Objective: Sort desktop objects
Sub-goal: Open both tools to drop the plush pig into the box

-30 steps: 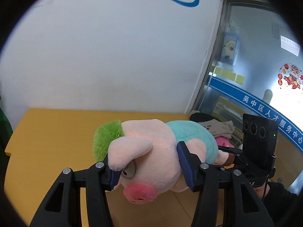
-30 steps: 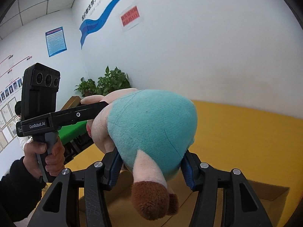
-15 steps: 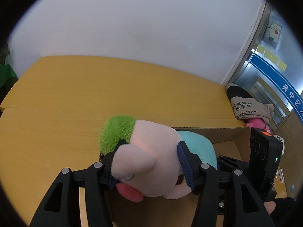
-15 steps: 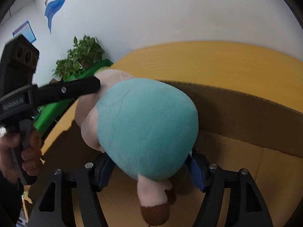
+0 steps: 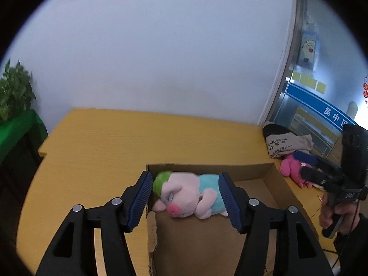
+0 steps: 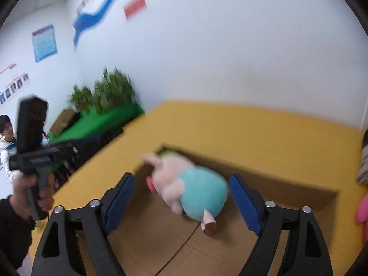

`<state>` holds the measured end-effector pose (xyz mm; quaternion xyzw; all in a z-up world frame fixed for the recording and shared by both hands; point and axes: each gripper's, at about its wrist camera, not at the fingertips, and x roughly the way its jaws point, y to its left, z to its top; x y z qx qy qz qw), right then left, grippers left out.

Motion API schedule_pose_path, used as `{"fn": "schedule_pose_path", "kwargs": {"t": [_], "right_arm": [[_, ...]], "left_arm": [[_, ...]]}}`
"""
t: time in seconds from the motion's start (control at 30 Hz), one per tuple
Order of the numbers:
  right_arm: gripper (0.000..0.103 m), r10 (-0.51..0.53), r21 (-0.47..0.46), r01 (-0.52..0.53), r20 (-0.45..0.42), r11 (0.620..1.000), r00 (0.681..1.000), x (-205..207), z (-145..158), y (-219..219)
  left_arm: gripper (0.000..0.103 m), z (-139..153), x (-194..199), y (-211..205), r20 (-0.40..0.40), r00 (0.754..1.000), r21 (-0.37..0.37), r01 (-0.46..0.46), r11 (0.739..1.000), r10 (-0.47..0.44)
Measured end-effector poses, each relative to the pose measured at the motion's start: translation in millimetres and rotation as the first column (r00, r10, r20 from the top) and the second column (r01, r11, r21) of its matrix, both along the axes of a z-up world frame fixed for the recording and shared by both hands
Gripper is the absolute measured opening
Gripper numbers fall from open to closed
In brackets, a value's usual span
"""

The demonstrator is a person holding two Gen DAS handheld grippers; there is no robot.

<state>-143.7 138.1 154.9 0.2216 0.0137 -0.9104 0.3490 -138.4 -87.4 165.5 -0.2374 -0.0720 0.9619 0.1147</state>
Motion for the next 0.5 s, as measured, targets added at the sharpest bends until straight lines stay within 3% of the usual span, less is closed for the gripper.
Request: {"fn": "schedule_pose_path", "kwargs": {"t": [0.03,0.1,0.13,0.2,0.27,0.33,0.4,0.5], "right_arm": [[0.103,-0.013,-0.017,0.011,-0.071,1.0,0.997,20.6,22.6,6.0],[0.103,-0.038,-0.038,0.03,-0.223,0.999,0.974,69.0,65.7,25.5],[0.103,-0.044,-0.039,0.034,-0.282,0.999,0.958,94.4,78.9,38.5],[0.103,-0.05,-0.035,0.041,-0.318,0.999,0.947,129.5,84.0,51.1],[0.103,-0.055,-0.031,0.049,-0.271,0.998,0.961,155.2,66.1,68.4],[0.103,-0.047,0.001,0.047,-0.153,0.999,0.987,164.8,32.5,75.6],[0.103,-0.072,0.056,0.075,-0.056,0.996,0.996,166.1,-9.9,81.4],[0.103,-0.152,0.116,0.144,0.064,0.983,0.986,160.8,-68.7,111.1]], "left_arm": [[0.081,17.3,20.0,-1.0,-0.062,0.998,-0.009,-0.009,1.0,0.008],[0.084,45.0,58.4,1.7,-0.179,0.984,-0.029,-0.022,0.999,0.017],[0.088,50.2,69.8,3.2,-0.205,0.979,-0.037,-0.023,0.999,0.015],[0.091,45.4,87.0,5.7,-0.203,0.979,-0.05,-0.007,0.999,-0.003],[0.091,18.6,89.6,9.0,-0.126,0.992,-0.043,0.024,0.999,-0.03],[0.091,-22.7,82.6,14.3,-0.009,0.999,0.004,0.049,0.999,-0.048],[0.091,-63.7,78.9,21.6,0.079,0.994,0.05,0.071,0.996,-0.075],[0.091,-110.7,78.7,35.6,0.182,0.978,0.059,0.088,0.994,-0.097]]}}
